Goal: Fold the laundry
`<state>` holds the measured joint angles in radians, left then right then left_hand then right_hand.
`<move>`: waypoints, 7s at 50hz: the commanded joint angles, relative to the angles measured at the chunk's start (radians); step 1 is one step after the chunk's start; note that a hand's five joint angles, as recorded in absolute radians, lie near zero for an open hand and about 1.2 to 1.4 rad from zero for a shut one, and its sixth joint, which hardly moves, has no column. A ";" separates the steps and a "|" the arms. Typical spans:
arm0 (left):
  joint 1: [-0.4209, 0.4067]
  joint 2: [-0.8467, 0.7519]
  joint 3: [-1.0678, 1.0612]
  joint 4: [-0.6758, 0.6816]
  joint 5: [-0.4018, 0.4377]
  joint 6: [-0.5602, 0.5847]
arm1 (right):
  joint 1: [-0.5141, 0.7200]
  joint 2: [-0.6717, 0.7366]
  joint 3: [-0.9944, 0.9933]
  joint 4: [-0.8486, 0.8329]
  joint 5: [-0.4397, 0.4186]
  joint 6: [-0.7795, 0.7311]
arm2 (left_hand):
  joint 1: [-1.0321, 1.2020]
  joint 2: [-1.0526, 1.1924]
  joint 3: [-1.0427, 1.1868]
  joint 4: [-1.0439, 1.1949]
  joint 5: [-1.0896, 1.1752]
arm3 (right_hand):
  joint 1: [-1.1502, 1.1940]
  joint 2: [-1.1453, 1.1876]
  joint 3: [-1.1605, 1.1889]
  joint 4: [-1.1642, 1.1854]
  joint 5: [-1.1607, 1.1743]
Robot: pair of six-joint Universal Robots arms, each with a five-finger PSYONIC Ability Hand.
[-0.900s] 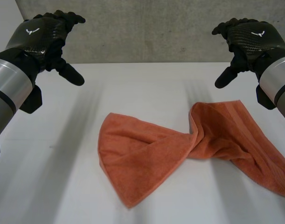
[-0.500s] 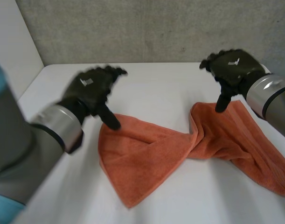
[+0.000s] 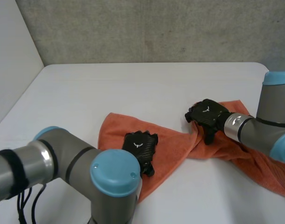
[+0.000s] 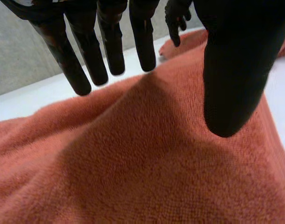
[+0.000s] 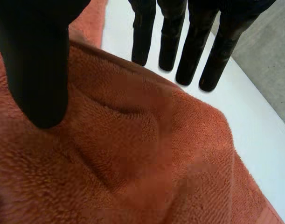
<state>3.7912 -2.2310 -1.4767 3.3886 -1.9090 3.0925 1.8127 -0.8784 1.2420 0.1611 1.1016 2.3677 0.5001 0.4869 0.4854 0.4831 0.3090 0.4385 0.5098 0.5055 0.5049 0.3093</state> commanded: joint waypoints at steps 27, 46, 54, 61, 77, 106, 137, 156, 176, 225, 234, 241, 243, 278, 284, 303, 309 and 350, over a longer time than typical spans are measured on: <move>0.312 0.249 0.133 0.147 0.129 0.238 | 0.020 -0.355 0.053 -0.140 0.027 0.421 | 0.896 0.909 0.911 0.913 0.913 | 0.958 0.886 0.891 0.891 0.912; 0.482 0.116 0.082 -0.028 0.269 0.248 | 0.315 -0.223 0.116 0.011 0.063 0.545 | 0.896 0.909 0.911 0.913 0.913 | 0.958 0.886 0.891 0.891 0.912; 0.521 0.140 0.015 -0.090 0.297 0.248 | 0.295 -0.231 0.054 0.009 0.153 0.617 | 0.131 0.144 0.145 0.148 0.147 | 0.128 0.057 0.061 0.062 0.083; 0.505 0.252 -0.086 -0.153 0.317 0.244 | 0.208 -0.191 -0.067 0.015 0.207 0.463 | -0.075 -0.062 -0.060 -0.058 -0.058 | 0.084 0.013 0.017 0.018 0.039; 0.440 0.360 -0.267 -0.115 0.306 0.233 | 0.200 0.012 -0.214 0.126 0.169 0.291 | -0.260 -0.247 -0.245 -0.243 -0.244 | 0.019 -0.052 -0.048 -0.047 -0.026; 0.446 0.099 -0.113 0.080 0.311 0.250 | 0.214 0.225 -0.473 0.253 0.075 0.188 | 0.896 0.909 0.911 0.913 0.913 | 0.958 0.886 0.891 0.891 0.912; 0.596 0.360 -0.025 0.255 0.429 0.328 | 0.197 -0.403 0.107 -0.382 0.348 0.414 | 0.896 0.909 0.911 0.913 0.913 | 0.958 0.886 0.891 0.891 0.912; 0.628 0.310 -0.412 0.201 0.486 0.333 | 0.195 -0.267 0.313 -0.173 0.348 0.300 | 0.809 0.822 0.824 0.826 0.826 | 0.958 0.886 0.891 0.891 0.912; 0.628 0.232 -0.398 0.201 0.470 0.333 | 0.160 -0.317 0.386 -0.258 0.348 0.473 | 0.210 0.223 0.224 0.227 0.226 | 0.958 0.886 0.891 0.891 0.912; 0.683 0.274 -0.199 -0.144 0.449 0.679 | 0.148 -0.243 0.070 0.307 0.412 -0.019 | 0.896 0.909 0.911 0.913 0.913 | 0.958 0.886 0.891 0.891 0.912; 0.651 0.264 0.223 0.115 0.383 0.661 | 0.149 -0.238 -0.308 -0.049 0.512 0.088 | 0.896 0.909 0.911 0.913 0.913 | 0.958 0.886 0.891 0.891 0.912; 0.634 0.405 0.263 0.440 0.377 0.557 | 0.143 -0.456 -0.221 -0.409 0.498 0.137 | 0.896 0.909 0.911 0.913 0.913 | 0.958 0.886 0.891 0.891 0.912; 0.634 0.416 0.237 0.434 0.378 0.537 | 0.143 -0.482 -0.172 -0.419 0.491 0.137 | 0.896 0.909 0.911 0.913 0.913 | 0.958 0.886 0.891 0.891 0.912; 0.667 0.352 -0.467 0.367 0.389 0.503 | 0.143 -0.461 0.415 -0.048 0.449 0.123 | 0.896 0.909 0.911 0.913 0.913 | 0.096 0.025 0.029 0.030 0.051; 0.659 0.378 -0.488 0.365 0.387 0.502 | 0.102 -0.505 0.378 -0.038 0.365 0.137 | 0.896 0.909 0.911 0.913 0.913 | 0.025 -0.046 -0.042 -0.041 -0.020; 0.660 0.398 -0.498 0.362 0.386 0.497 | 0.003 -0.376 0.195 0.041 0.190 0.005 | 0.896 0.909 0.911 0.913 0.913 | 0.072 0.001 0.005 0.006 0.027; 0.659 0.407 -0.498 0.351 0.386 0.497 | 0.002 -0.223 0.053 0.216 0.172 -0.021 | 0.896 0.909 0.911 0.913 0.913 | 0.122 0.051 0.055 0.056 0.077; 0.671 0.415 -0.494 0.350 0.384 0.497 | -0.105 -0.149 0.155 -0.080 0.080 0.157 | 0.896 0.909 0.911 0.913 0.913 | 0.958 0.886 0.891 0.891 0.912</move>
<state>4.4639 -1.8237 -1.9727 3.7398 -1.5212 3.5895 1.7130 -0.9422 1.3935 0.1502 1.1933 2.3888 1.1448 1.1990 1.1939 1.1952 0.9604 0.9531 1.1641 1.1595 1.1611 0.9602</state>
